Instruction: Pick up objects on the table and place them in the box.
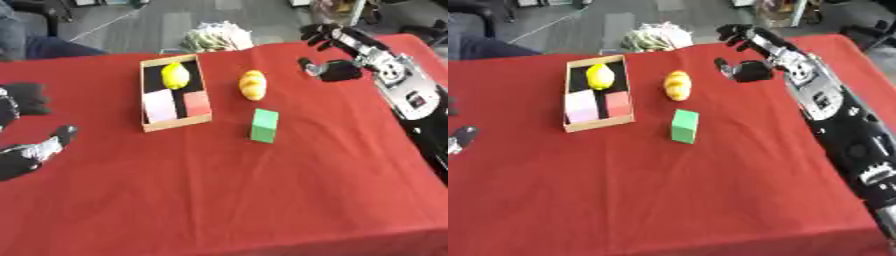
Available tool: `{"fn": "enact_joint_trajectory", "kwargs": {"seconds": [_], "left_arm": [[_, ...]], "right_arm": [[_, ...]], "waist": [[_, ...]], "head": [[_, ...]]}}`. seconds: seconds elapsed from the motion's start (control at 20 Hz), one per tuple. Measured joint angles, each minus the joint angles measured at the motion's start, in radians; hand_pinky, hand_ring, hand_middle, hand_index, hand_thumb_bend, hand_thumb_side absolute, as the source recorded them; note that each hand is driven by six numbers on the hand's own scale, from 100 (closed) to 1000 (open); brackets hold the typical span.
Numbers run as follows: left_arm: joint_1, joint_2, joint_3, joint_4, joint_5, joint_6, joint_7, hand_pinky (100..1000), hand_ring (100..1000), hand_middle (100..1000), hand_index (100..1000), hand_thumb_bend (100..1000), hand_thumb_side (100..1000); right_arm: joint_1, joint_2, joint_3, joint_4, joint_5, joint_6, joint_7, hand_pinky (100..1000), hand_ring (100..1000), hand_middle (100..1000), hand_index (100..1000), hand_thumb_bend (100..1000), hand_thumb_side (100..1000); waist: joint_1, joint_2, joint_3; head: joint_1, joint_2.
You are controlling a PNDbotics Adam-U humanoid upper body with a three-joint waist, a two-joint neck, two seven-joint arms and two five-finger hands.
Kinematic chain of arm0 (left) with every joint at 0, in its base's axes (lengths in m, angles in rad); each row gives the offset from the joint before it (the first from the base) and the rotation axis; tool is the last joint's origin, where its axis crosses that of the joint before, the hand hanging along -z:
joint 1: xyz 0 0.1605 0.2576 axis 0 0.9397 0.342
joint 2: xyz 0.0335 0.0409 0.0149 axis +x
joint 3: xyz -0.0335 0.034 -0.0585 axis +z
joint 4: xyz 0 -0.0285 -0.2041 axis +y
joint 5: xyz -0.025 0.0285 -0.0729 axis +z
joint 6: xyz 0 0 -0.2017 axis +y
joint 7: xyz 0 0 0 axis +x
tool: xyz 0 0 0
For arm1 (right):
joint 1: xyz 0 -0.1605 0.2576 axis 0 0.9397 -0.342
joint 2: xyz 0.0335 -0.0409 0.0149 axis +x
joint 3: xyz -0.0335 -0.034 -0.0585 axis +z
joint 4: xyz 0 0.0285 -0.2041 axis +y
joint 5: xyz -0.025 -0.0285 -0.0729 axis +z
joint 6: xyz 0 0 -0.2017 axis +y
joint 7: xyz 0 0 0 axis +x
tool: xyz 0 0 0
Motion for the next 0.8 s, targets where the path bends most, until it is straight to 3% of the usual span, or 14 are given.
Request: {"fn": "enact_joint_trajectory", "kwargs": {"seconds": [0.2, 0.35, 0.55, 0.8], "left_arm": [[0.034, -0.043, 0.000, 0.014, -0.011, -0.002, -0.003, 737, 609, 598, 766, 580, 272], [0.041, -0.056, 0.000, 0.021, -0.017, -0.004, -0.008, 738, 609, 598, 766, 580, 275], [0.046, -0.060, 0.000, 0.027, -0.025, -0.004, -0.012, 738, 609, 598, 766, 579, 278], [0.052, -0.069, 0.000, 0.033, -0.032, -0.003, -0.015, 738, 609, 599, 766, 579, 279]], "right_arm": [[-0.041, 0.066, 0.088, 0.099, 0.062, -0.003, 0.062, 816, 852, 839, 932, 420, 299], [-0.049, 0.101, 0.117, 0.143, 0.107, -0.031, 0.107, 823, 857, 841, 934, 440, 312], [-0.049, 0.121, 0.114, 0.144, 0.163, -0.082, 0.167, 823, 848, 831, 932, 431, 330], [-0.039, 0.131, 0.057, 0.116, 0.251, -0.128, 0.254, 818, 837, 820, 933, 404, 342]], "waist": [[0.000, -0.008, 0.001], [0.000, -0.008, 0.002], [0.000, -0.008, -0.001], [0.000, -0.008, -0.008]], "head": [[-0.006, 0.000], [-0.007, 0.000], [-0.006, 0.000], [-0.003, 0.000]]}}
